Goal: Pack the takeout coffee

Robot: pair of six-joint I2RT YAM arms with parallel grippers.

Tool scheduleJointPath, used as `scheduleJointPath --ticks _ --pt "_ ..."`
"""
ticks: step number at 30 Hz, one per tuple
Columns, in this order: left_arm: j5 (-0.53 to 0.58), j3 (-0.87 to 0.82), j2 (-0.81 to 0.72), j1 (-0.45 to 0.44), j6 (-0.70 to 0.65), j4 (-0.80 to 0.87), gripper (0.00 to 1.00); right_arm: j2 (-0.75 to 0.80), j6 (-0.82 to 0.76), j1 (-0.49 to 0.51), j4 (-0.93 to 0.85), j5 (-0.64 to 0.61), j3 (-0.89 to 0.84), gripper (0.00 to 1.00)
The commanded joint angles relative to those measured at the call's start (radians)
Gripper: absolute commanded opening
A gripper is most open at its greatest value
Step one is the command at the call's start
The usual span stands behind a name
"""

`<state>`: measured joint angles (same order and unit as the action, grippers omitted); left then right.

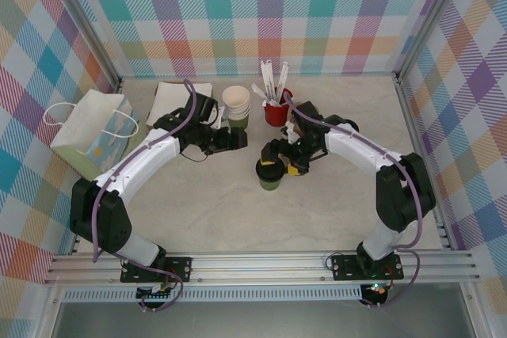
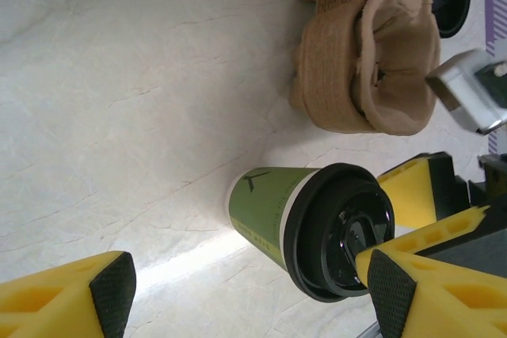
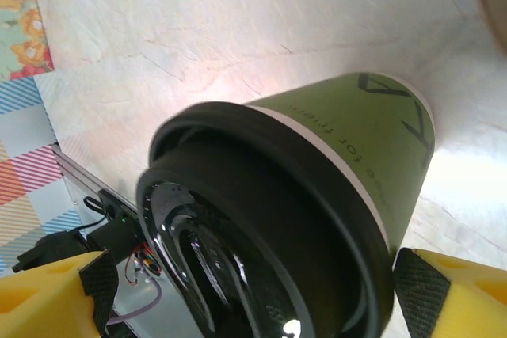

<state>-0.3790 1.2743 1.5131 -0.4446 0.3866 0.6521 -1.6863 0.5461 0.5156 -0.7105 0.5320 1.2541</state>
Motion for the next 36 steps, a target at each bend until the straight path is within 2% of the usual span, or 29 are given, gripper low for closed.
scheduleJointPath --ticks 1,7,16,21,25,29,36 --pt "0.013 -0.016 -0.04 0.021 0.02 0.007 0.79 -0.033 -0.008 0.009 0.017 0.04 0.07 0.91" --pt "0.019 -0.031 -0.045 0.061 0.065 0.042 0.79 -0.107 -0.013 0.019 0.021 0.056 0.146 0.9" --pt "-0.073 -0.067 -0.048 0.092 0.076 0.033 0.78 -0.192 0.034 0.034 0.12 0.123 0.237 0.9" --pt "-0.164 -0.099 -0.034 0.092 0.073 0.0 0.77 -0.151 -0.03 0.033 0.02 0.0 0.269 0.91" --pt "-0.249 -0.125 -0.018 0.089 0.074 -0.042 0.76 -0.07 -0.059 0.026 -0.037 -0.081 0.214 0.91" --pt "-0.297 -0.131 0.013 0.075 0.066 -0.053 0.75 0.011 -0.046 0.016 -0.046 -0.099 0.107 0.89" --pt "-0.304 -0.124 0.079 0.04 0.061 -0.067 0.74 0.088 -0.009 0.015 -0.031 -0.073 -0.044 0.76"
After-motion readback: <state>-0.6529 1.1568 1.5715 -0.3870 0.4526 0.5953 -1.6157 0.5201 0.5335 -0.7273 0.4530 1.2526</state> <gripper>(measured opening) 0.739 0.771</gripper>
